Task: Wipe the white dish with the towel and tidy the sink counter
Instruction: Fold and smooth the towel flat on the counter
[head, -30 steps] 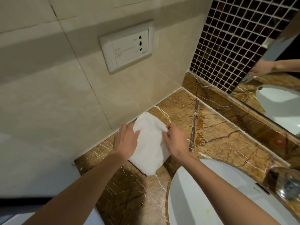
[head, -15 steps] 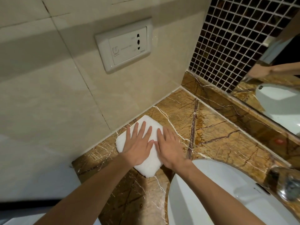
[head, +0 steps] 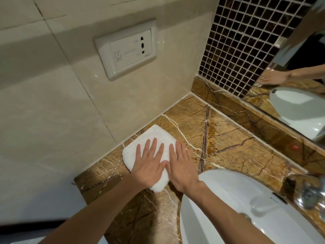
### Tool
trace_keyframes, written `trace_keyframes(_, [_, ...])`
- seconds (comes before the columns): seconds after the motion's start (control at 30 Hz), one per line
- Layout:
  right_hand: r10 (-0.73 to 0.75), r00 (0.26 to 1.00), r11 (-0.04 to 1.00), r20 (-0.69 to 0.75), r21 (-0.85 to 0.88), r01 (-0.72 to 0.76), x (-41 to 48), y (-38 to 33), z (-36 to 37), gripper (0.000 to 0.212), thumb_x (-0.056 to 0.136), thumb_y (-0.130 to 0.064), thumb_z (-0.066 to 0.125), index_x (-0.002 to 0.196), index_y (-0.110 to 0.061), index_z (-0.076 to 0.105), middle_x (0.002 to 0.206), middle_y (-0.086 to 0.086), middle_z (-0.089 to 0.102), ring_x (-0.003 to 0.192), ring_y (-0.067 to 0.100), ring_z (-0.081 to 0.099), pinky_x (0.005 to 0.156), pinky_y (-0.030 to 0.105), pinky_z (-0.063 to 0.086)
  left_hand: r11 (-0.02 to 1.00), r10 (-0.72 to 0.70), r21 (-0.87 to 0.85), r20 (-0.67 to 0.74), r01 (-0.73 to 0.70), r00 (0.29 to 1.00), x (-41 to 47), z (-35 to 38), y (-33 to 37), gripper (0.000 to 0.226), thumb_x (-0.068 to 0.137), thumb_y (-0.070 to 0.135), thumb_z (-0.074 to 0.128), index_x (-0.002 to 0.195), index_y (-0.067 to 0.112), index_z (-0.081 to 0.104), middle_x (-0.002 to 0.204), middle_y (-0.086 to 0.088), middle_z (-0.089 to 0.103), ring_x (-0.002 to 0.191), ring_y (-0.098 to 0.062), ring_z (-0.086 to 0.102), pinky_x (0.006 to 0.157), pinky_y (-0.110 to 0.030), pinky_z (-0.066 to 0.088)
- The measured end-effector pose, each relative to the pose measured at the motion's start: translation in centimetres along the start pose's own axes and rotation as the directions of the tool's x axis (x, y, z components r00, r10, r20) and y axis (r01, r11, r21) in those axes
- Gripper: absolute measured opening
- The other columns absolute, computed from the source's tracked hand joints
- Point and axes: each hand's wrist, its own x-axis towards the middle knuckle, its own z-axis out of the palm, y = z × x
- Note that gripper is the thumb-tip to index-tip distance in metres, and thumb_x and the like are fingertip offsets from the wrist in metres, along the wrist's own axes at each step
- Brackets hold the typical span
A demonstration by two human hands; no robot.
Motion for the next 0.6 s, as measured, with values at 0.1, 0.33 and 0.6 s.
trace_keyframes(0.1, [0.011,1.000,1.000,0.004,0.003,-0.011,0.7,-0.4,0.1,0.064,0.102,-0.045,0.009,0.152,-0.010,-0.008,0.160,0.016,-0.015,0.147,0.031,-0.018,0.115,0.039,-0.015,1.000,0.002,0.009,0.007,-0.002,1.000,0.5,0.0,-0.9,0.060,0.096,0.047,0.006,0.146,0.024,-0.015,0.158,-0.007,-0.016,0.143,-0.027,-0.018,0.112,-0.049,-0.015])
trace_keyframes(0.33, [0.007,1.000,1.000,0.003,0.014,-0.007,2.4,-1.3,0.2,0.064,0.102,-0.045,0.009,0.153,-0.008,-0.006,0.160,0.017,-0.013,0.148,0.031,-0.015,0.117,0.040,-0.012,0.999,0.021,0.023,0.011,-0.021,1.000,1.6,-0.5,-2.8,0.058,0.098,0.042,0.013,0.147,0.025,-0.012,0.158,-0.006,-0.016,0.144,-0.026,-0.018,0.112,-0.047,-0.015])
trace_keyframes(0.6, [0.006,1.000,1.000,0.013,0.019,-0.006,3.2,-1.9,0.0,0.063,0.103,-0.043,0.010,0.152,-0.008,-0.007,0.161,0.017,-0.013,0.147,0.031,-0.016,0.117,0.040,-0.013,0.999,0.025,0.038,0.002,-0.025,1.000,2.0,-0.8,-3.5,0.058,0.098,0.043,0.014,0.148,0.025,-0.010,0.159,-0.006,-0.014,0.144,-0.026,-0.016,0.113,-0.047,-0.014])
